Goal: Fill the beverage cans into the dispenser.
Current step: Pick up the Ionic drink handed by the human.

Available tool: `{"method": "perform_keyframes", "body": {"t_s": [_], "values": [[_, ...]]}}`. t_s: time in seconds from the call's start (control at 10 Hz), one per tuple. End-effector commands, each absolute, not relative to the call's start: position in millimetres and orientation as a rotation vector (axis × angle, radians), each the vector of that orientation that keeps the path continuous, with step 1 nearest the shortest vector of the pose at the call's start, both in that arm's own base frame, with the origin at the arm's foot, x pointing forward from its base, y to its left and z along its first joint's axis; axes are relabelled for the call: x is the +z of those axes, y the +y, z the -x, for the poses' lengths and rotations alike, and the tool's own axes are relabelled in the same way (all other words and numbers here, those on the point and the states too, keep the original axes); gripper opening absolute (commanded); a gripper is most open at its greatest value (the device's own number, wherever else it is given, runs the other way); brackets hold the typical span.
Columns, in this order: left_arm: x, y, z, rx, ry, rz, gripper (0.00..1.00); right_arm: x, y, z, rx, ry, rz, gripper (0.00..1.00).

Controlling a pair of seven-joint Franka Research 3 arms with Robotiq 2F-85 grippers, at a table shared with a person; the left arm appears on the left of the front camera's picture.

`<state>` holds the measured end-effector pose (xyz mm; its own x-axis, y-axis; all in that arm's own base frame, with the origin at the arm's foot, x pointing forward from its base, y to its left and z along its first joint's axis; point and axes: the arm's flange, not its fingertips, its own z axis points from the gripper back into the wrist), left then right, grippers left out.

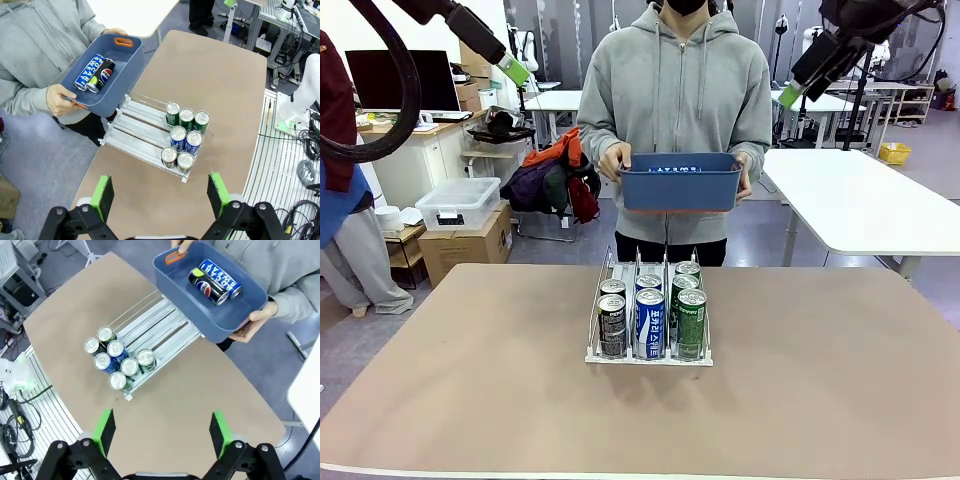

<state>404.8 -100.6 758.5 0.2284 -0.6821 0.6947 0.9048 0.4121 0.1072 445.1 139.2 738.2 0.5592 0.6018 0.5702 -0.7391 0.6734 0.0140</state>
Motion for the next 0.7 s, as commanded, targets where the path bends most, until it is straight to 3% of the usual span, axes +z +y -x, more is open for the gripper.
{"method": "perform_keyframes", "body": {"t_s": [0.0,0.6], "values": [[757,-100,-403,-1.120,-0.742,0.379,1.00,730,139,-446,0.773,-0.593,-0.273,1.00],[757,-100,-403,-1.120,-0.742,0.379,1.00,740,138,-445,0.797,-0.578,-0.262,1.00]]}}
